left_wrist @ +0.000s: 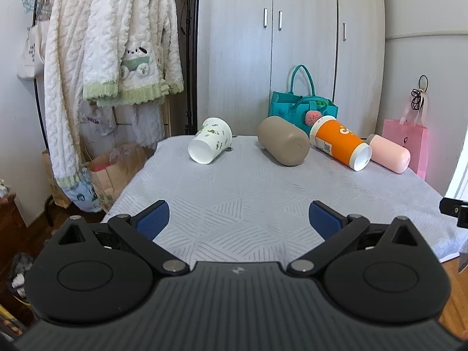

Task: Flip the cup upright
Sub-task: 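Move both tools toward the table, approaching the pink bottle, then close the right gripper around the lying pink bottle's body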

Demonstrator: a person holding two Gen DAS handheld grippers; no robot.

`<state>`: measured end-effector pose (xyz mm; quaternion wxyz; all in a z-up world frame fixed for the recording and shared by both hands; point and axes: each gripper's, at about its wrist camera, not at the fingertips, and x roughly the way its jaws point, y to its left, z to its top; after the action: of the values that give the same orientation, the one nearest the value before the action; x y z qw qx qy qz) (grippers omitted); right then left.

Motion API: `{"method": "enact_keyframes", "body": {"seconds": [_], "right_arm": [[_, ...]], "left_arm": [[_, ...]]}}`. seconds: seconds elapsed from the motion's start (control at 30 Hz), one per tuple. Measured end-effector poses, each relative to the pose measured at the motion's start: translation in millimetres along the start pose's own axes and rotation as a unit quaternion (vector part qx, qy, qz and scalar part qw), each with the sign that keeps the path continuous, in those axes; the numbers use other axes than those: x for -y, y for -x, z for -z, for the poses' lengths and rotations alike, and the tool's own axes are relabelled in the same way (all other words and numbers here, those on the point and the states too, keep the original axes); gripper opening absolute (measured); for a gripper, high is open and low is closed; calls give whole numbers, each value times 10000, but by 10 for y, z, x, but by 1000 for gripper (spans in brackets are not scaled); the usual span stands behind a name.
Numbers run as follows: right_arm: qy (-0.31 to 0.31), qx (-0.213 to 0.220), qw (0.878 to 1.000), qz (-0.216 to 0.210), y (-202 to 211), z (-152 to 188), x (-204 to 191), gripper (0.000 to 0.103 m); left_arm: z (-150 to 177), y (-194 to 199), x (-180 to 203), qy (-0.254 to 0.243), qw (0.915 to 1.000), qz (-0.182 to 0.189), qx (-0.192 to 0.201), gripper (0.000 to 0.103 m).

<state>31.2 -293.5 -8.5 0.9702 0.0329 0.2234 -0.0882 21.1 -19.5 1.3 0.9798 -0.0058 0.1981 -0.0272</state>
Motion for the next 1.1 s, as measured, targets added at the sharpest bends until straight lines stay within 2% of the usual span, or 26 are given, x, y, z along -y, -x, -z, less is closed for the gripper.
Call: {"method": "enact_keyframes", "body": {"seconds": [0.1, 0.23, 0.37, 0.53, 0.67, 0.83, 1.1], "right_arm": [[278, 34, 9994, -226, 6, -27, 32, 103], [596, 124, 9957, -700, 29, -218, 181, 103], [897, 83, 9856, -1429, 24, -517, 342, 103], [1423, 21, 9699, -1978, -49, -830, 543, 103], [1567, -242, 9655, -2066, -349, -969, 643, 103], [1734, -529, 9599, -2140, -755, -1038, 694, 102], [2241, -526, 9491, -2152, -1251, -1112, 692, 99]], "left_arm": [[-66, -6, 73, -185, 9998, -38, 2, 103], [-224, -73, 121, -5, 9996, 256, -124, 103], [-386, -189, 233, 153, 9981, 539, -256, 103], [-620, -389, 507, 98, 9950, 938, -332, 103], [-799, -629, 817, 23, 9917, 1214, -427, 103], [-898, -1026, 1217, 76, 9826, 1662, -824, 103], [-880, -1536, 1533, 120, 9762, 1766, -1250, 103]]}}
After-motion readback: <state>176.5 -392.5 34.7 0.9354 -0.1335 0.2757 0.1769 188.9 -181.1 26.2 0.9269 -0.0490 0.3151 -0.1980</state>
